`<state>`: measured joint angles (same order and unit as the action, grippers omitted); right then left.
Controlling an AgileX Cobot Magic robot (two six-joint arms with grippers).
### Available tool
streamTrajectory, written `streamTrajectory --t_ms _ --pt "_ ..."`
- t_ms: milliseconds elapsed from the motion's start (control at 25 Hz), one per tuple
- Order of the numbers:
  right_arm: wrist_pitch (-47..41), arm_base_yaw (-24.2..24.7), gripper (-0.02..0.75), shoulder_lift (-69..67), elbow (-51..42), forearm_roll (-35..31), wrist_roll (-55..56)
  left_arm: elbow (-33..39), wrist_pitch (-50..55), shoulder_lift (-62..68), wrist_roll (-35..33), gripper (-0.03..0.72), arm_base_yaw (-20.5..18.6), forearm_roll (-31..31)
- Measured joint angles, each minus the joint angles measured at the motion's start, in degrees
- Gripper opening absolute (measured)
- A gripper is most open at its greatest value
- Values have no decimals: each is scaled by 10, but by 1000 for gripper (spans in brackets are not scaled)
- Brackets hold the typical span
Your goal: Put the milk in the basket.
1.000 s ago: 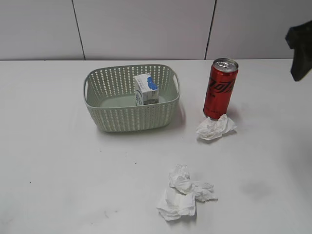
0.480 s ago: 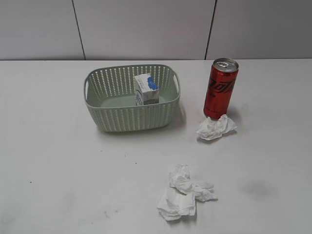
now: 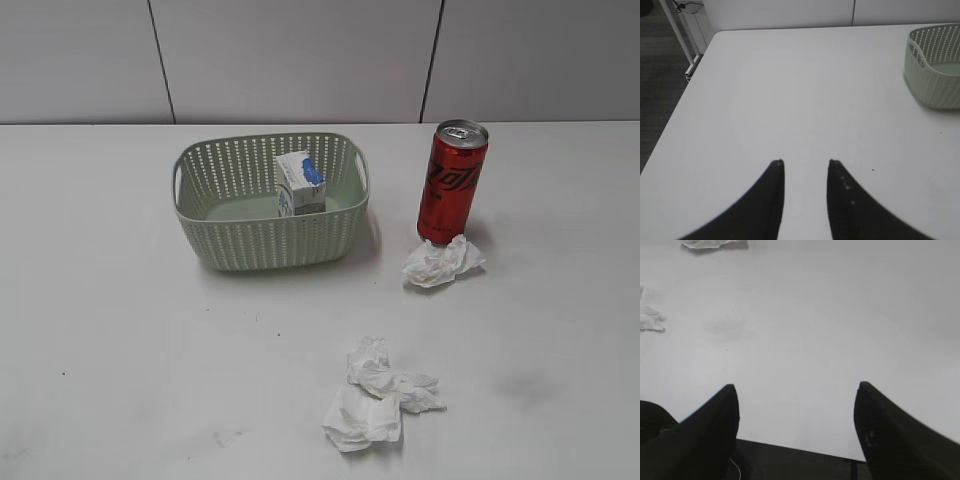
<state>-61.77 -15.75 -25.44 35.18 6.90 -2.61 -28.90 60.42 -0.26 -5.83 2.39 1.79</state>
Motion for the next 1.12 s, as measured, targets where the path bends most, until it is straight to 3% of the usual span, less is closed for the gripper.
streamTrajectory --t_ms 280,840,1120 --pt "9 0 558 91 -60 -69 -44 0 0 0 0 221 0 0" --pt "17 0 516 94 -60 -72 -46 0 0 0 0 221 0 0" --pt "17 56 512 113 -60 -73 -47 0 0 0 0 221 0 0"
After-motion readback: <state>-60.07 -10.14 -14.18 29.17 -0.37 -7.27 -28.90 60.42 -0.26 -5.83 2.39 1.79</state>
